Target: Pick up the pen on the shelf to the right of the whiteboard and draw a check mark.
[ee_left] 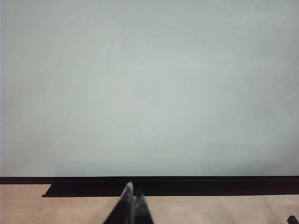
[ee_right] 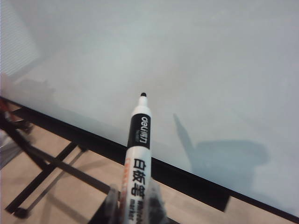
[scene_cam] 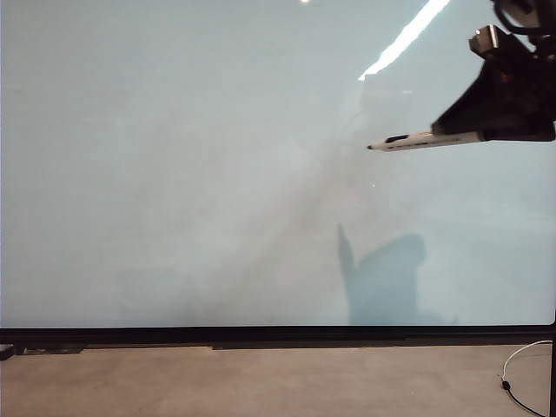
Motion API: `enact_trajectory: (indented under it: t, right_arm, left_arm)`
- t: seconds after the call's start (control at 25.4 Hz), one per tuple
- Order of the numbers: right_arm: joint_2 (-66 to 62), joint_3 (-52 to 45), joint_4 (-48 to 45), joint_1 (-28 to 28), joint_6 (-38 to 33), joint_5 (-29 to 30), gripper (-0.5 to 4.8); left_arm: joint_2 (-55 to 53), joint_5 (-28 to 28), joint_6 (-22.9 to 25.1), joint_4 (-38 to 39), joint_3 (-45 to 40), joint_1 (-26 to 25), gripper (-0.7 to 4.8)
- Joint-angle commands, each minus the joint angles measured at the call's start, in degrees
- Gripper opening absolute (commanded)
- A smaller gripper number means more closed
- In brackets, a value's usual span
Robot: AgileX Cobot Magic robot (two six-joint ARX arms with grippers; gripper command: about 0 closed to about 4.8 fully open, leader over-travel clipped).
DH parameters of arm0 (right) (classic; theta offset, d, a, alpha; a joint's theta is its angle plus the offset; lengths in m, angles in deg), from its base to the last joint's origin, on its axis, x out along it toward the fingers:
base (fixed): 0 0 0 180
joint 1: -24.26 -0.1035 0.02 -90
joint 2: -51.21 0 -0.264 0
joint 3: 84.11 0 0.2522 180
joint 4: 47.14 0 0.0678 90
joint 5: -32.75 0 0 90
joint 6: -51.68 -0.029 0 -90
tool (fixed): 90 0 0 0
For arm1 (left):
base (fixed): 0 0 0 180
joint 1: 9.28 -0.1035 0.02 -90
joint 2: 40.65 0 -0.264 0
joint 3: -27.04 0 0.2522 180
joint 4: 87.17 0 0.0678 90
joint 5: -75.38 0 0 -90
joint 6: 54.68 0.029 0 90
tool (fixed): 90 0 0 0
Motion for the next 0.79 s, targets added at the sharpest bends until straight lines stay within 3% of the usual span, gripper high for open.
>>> enact_trajectory:
  t: [0.04,0.79]
  right_arm:
    - [-2.5,1.8,-1.6,-1.2,-0.1,1.7,-0.07]
    - [-18.5,12.8,-6.9,-4.7,-3.5,3.7,-0.07]
  left_arm:
    - [0.0,0.0,0.2,-0.7,0.2,0.0,-0.04]
    - [0.0,0.0,0.2,-0.7,0.2,0.0,-0.04]
